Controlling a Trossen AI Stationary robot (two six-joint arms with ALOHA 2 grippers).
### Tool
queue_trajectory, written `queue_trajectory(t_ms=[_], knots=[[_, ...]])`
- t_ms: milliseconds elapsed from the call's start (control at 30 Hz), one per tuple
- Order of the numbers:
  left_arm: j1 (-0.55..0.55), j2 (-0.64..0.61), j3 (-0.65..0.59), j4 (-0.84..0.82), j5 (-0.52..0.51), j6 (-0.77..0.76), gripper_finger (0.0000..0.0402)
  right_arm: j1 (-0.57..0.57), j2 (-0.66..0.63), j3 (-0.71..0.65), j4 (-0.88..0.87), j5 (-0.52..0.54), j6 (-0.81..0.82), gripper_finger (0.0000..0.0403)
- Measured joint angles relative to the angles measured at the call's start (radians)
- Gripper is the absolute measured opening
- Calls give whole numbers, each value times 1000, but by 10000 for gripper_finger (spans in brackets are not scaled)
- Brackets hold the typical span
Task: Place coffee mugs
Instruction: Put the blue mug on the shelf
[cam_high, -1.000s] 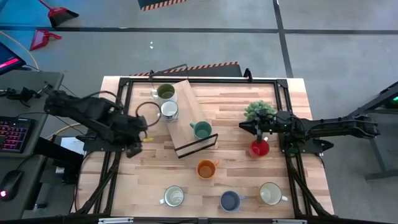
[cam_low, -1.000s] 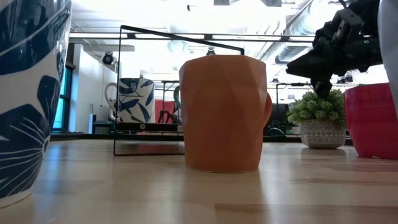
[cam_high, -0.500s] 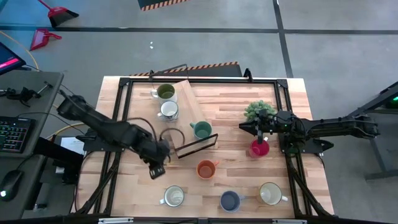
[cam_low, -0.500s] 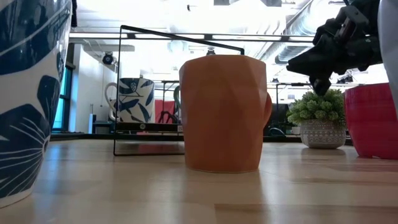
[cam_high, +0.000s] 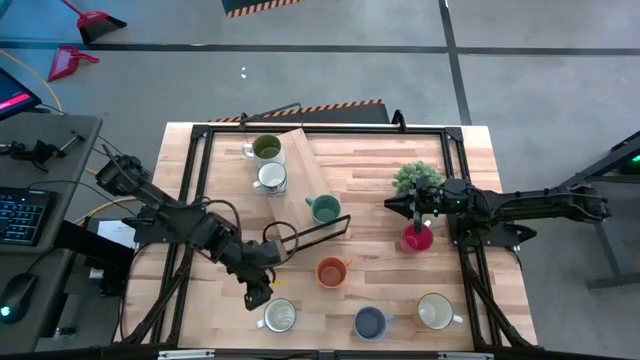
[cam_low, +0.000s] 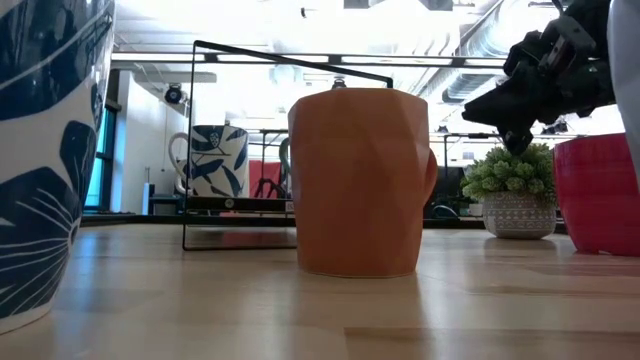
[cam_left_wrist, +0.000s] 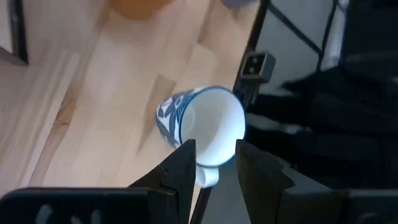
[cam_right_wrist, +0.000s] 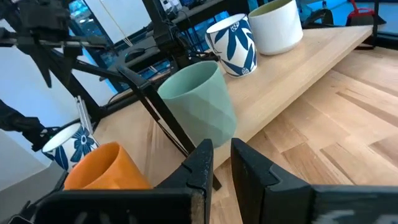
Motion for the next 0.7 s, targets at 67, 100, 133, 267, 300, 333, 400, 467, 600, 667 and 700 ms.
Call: queue_trajectory(t_ms=[67,100,133,267,300,333,400,467,600,667,700], knots=[[-18,19,12,-1,-55,-42,102,0,0,0,-8,0,-1,39],[-28,34,20,-1,-82,-57,102,0,0,0,-12,0,-4,39],[-34,49,29,-2,-101,-66,102,0,0,0,-15,0,-11,39],[-42,136,84,-4,-134,-48,102,0,-2,0,-8,-24,-26,39],[-42,161,103,-6,-134,-27,102,0,-6,3,-16,-36,-27,39],[-42,182,122,-3,-135,-3,102,0,-8,11,-29,-53,-27,39],[-47,206,153,-12,-150,50,102,0,-9,43,-30,-78,-32,39],[-47,216,186,-16,-173,96,102,1,-14,103,-62,-101,-68,39],[-58,182,229,-120,-245,108,101,1,-15,320,-366,-130,-245,39],[-75,142,235,-173,-283,100,101,1,-12,443,-559,-105,-335,39],[-86,119,235,-215,-304,93,101,1,-11,497,-636,-90,-367,39]])
